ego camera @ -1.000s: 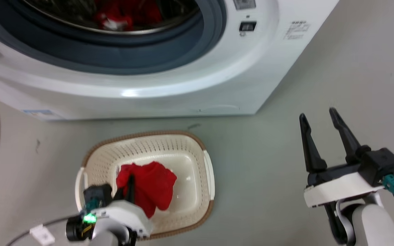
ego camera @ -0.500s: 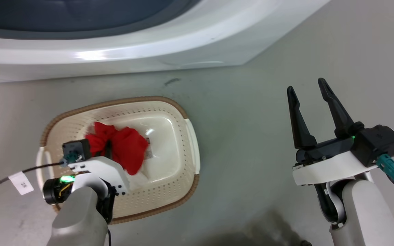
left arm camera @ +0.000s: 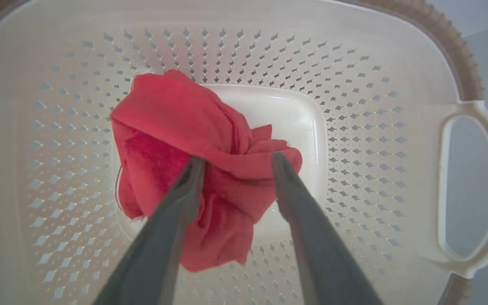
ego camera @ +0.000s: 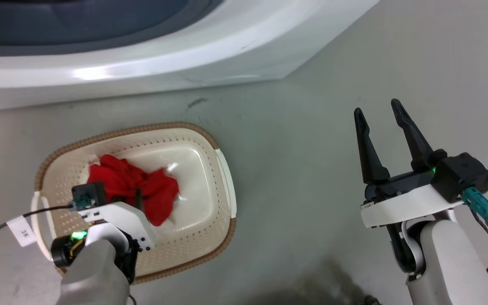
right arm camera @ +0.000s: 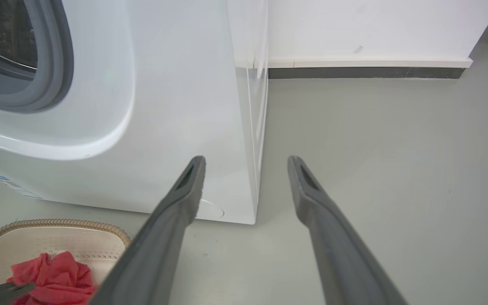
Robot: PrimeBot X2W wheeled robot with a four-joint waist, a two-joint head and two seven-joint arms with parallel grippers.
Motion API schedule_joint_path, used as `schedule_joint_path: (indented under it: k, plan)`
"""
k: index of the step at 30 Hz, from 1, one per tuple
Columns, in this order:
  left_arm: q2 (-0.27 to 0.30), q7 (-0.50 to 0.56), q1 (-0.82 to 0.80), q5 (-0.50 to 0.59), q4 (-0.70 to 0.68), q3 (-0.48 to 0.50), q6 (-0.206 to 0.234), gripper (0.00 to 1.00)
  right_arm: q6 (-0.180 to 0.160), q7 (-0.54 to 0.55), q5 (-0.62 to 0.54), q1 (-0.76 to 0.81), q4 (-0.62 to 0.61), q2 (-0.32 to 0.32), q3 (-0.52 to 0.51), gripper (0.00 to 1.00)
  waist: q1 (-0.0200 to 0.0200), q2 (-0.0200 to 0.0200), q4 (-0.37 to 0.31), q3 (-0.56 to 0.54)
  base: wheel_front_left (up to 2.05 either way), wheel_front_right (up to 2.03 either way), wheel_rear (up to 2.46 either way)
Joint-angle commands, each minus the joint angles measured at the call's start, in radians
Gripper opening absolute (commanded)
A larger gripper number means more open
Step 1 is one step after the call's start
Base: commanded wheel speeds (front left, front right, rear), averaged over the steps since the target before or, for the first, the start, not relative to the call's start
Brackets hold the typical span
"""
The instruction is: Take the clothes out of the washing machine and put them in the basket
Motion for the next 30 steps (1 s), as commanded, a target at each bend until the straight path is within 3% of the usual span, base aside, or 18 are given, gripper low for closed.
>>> schedule_joint_path:
  k: [1,14,21,30]
  plan:
    - [-0.015,-0.002,0.025,-0.006,-0.006,0.003,-0.009,1.0,-0.001,-0.007,-0.003,0.0,0.01,0.001,-0.005,1.0,-0.0002,0.0,0.022,-0.062,0.0,0.0,0.0]
    - [-0.075,-0.002,0.284,0.09,-0.353,-0.016,0.044,1.0,-0.001,0.009,-0.028,0.116,0.008,0.0,-0.06,1.0,-0.0002,0.0,0.11,-0.349,0.0,0.0,0.0]
    - [-0.086,-0.002,0.415,0.14,-0.607,0.0,0.058,1.0,-0.001,0.047,-0.04,0.179,-0.034,0.0,-0.081,1.0,-0.0002,0.0,0.139,-0.441,0.0,0.0,0.0]
    - [-0.087,-0.002,0.506,0.145,-0.837,-0.025,0.076,1.0,-0.001,0.084,-0.054,0.237,-0.078,0.0,-0.108,1.0,-0.0002,0.0,0.174,-0.511,0.0,0.0,0.0]
